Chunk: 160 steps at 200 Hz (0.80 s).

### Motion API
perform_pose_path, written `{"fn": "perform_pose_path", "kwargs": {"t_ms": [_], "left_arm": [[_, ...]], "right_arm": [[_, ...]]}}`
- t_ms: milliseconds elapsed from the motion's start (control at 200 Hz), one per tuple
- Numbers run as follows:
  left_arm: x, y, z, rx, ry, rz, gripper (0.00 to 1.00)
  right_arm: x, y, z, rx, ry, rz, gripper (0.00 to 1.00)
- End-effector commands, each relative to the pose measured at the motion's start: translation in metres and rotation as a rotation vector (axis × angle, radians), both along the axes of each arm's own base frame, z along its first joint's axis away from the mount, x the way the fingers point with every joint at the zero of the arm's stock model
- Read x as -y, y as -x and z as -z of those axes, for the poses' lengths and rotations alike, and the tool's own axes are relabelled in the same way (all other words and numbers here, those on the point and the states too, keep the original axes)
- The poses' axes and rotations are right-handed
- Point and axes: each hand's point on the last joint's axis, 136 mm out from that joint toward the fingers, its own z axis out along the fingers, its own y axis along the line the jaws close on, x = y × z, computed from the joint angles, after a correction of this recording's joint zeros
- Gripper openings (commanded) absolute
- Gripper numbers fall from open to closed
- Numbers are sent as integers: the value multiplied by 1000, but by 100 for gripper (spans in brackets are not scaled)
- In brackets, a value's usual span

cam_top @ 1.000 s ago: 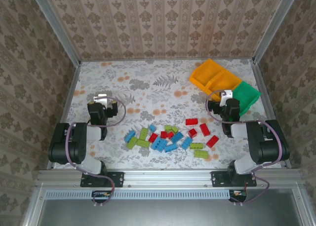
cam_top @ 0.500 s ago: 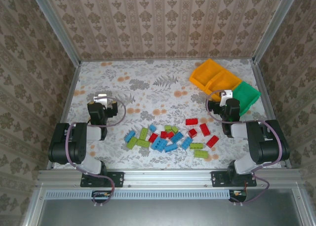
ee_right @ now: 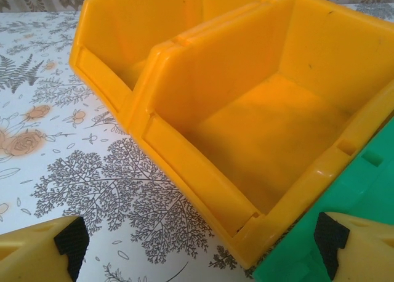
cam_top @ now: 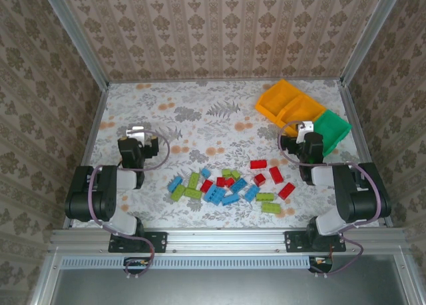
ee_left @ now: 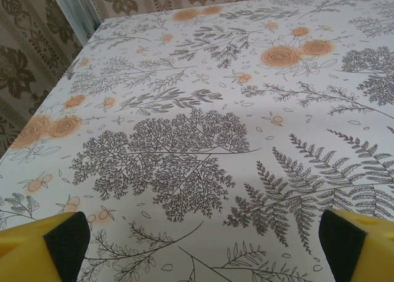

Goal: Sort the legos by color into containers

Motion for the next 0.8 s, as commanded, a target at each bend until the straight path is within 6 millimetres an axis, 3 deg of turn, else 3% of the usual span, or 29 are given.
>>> {"fn": "perform_pose_path", "kwargs": {"t_ms": [0,75,140,205,285,515,670,795], "left_arm": [[-13,-8,-33,7,-27,-101,100],[-15,-5,-58,-68,-7,-175,100],[-2,-2,-83,-62,62,-165,100],[11,3,-101,-60,107,-147,100],[27,13,-109,-86,91,-118,100],[58,53,-88,-226,90,-60,100],[75,72,-77,-245,80,-14,100],[74,81,-70,-266,86,-22,100]], "right_arm": [[24,-5,-50,-35,-52,145,96],[47,8,-64,-111,-86,282,93],[74,23,-73,-134,-130,459,94],[93,38,-70,-195,-221,561,91],[112,49,-63,-276,-277,652,87],[141,70,-45,-441,-297,753,85],[148,75,-17,-521,-318,757,82],[146,69,5,-591,-359,723,72]]}}
